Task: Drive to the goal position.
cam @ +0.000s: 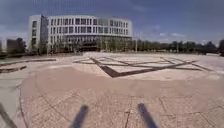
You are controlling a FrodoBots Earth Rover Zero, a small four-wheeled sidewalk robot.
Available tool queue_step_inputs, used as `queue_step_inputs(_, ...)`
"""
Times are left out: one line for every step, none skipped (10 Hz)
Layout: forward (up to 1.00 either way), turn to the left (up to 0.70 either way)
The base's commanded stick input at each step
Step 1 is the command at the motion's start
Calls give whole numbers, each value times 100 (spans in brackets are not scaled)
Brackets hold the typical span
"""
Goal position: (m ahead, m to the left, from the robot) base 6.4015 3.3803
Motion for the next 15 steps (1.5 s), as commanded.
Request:
queue_step_inputs(70, 7)
queue_step_inputs(70, 35)
queue_step_inputs(70, 35)
queue_step_inputs(70, 35)
queue_step_inputs(70, 35)
queue_step_inputs(70, 35)
queue_step_inputs(70, 35)
queue_step_inputs(70, 35)
queue_step_inputs(70, 35)
queue_step_inputs(70, 35)
queue_step_inputs(70, 35)
queue_step_inputs(70, 35)
queue_step_inputs(70, 35)
queue_step_inputs(70, 35)
queue_step_inputs(70, 24)
